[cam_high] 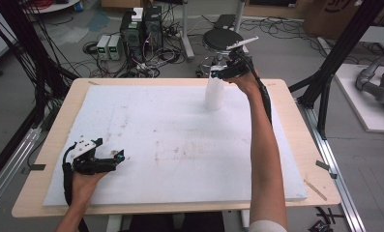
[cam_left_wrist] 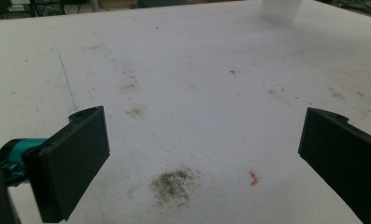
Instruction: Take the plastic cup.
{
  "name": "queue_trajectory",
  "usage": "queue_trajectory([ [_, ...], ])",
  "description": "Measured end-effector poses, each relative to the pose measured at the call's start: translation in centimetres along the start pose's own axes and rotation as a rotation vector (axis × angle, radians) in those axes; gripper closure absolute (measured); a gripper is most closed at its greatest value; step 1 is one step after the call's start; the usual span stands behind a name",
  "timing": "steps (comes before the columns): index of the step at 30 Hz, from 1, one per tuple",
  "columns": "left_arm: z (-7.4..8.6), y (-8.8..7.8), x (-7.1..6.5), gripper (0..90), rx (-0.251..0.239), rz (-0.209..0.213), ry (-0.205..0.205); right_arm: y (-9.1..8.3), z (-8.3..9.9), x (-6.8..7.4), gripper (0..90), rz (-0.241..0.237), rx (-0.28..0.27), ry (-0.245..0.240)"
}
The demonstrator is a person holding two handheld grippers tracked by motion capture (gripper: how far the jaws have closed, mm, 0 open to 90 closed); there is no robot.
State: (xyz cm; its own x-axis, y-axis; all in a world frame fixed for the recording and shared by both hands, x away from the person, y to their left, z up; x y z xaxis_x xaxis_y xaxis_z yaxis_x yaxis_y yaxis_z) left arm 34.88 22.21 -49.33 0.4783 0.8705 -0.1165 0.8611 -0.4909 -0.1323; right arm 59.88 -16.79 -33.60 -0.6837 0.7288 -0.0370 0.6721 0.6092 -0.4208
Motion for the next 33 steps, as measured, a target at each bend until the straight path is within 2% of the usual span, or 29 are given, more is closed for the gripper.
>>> queue_trajectory([
  [1, 0.0, 0.0, 0.0, 1.9, 0.001, -0.001, -0.001, 0.4, 0.3, 0.0, 13.8, -0.003, 0.018, 0.006],
  [10, 0.0, 0.1, 0.0, 1.9, 0.004, 0.002, 0.002, 1.8, 0.4, 0.3, 13.8, -0.007, 0.043, 0.021],
  [21, 0.0, 0.0, 0.0, 1.9, 0.01, 0.008, 0.0, 2.9, 1.3, 0.4, 15.0, 0.001, 0.086, 0.017],
  [25, 0.0, 0.0, 0.0, 1.9, 0.01, 0.009, 0.002, 3.0, 1.4, 0.3, 18.5, 0.014, 0.091, 0.016],
  [30, 0.0, 0.1, 0.0, 1.9, 0.007, 0.009, -0.005, 3.0, 1.6, 0.3, 20.4, 0.01, 0.095, 0.023],
  [33, 0.0, 0.1, 0.0, 1.9, 0.007, 0.01, -0.003, 3.1, 1.7, 0.3, 25.0, 0.007, 0.098, 0.021],
])
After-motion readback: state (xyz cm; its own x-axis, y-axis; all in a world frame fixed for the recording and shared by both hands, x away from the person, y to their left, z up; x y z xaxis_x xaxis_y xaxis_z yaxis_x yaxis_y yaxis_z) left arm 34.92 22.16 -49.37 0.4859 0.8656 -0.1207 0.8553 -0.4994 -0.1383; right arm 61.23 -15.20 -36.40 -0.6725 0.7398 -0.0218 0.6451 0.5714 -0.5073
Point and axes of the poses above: each handheld gripper's, and its own axes: y roughly forward along the jaws, z roughly out of its underside, x roughly to its left, the point moved 7 cm from there along y, roughly forward along the jaws, and after that the axes turned 13 degrees about -x, right-handed, at the moved point
